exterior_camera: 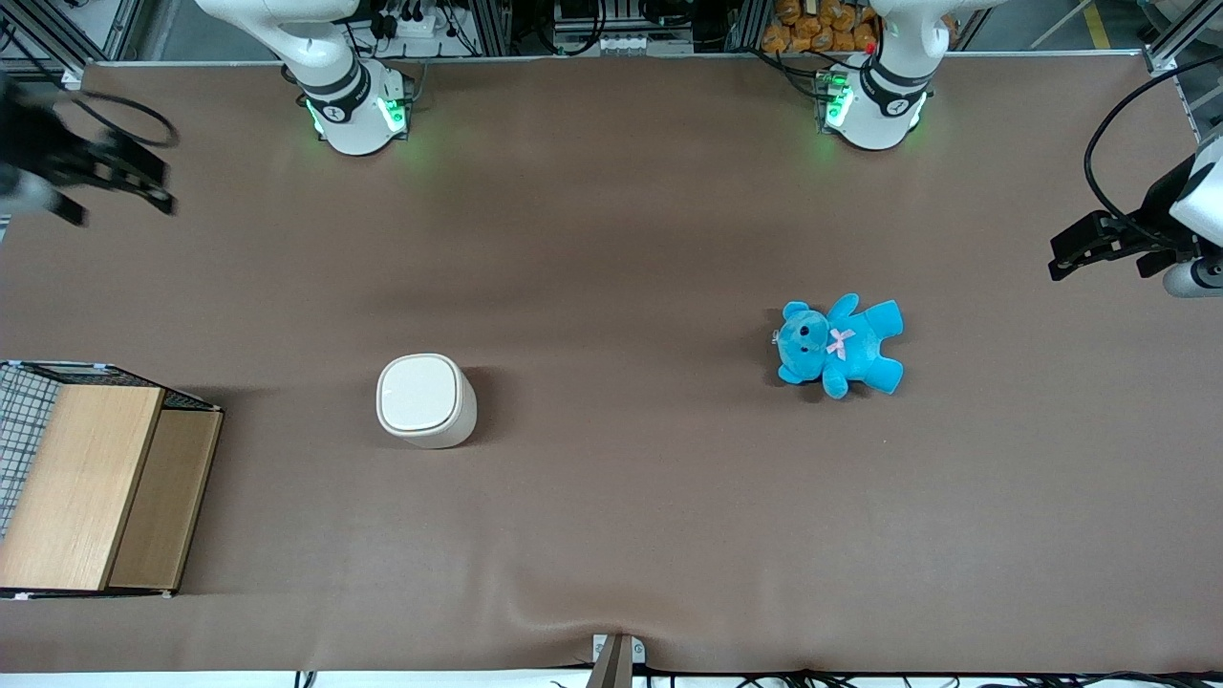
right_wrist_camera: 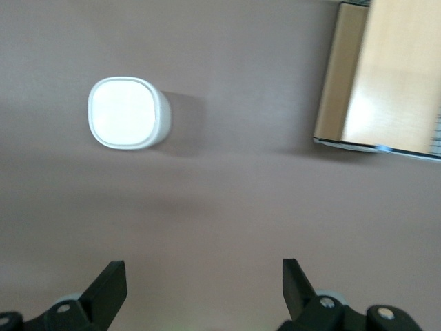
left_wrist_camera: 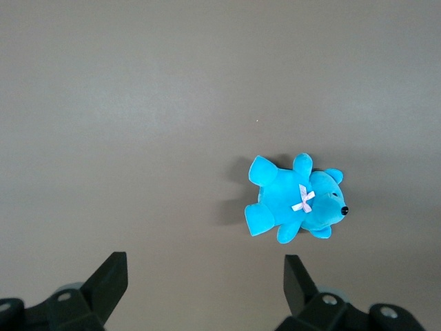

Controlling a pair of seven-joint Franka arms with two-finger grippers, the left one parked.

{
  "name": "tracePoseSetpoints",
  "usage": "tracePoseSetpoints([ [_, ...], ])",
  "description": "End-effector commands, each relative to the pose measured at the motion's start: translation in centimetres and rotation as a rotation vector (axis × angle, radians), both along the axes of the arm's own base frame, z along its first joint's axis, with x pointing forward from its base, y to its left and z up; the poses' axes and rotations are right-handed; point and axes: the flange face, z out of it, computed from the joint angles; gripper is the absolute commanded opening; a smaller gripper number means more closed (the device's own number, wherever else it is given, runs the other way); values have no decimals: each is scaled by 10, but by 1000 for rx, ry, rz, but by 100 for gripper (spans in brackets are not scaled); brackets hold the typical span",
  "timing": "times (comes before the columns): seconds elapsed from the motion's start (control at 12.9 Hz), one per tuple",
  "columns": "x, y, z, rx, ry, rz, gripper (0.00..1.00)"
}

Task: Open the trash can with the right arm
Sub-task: 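Move the right gripper toward the small white trash can, then lower the right gripper onto the trash can lid's front edge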

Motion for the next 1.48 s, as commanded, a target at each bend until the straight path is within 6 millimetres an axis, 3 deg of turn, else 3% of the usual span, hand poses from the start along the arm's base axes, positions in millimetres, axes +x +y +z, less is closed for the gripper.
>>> tracePoseSetpoints([
  [0.0,18,38,-45,-12,28,16,100],
  [0.08,28,49,-68,-21,64,29,100],
  [0.16,35,55,-80,-22,84,37,86],
  [0.23,39,67,-98,-26,111,57,55],
  [0.31,45,85,-115,-30,120,59,40],
  [0.39,53,91,-130,-30,118,-11,27],
  [0.47,56,111,-144,-34,116,-53,14],
  [0.62,63,132,-165,-54,93,-61,0],
  [0.85,76,137,-193,-56,79,-63,0],
  [1.4,91,138,-225,-86,47,-43,0],
])
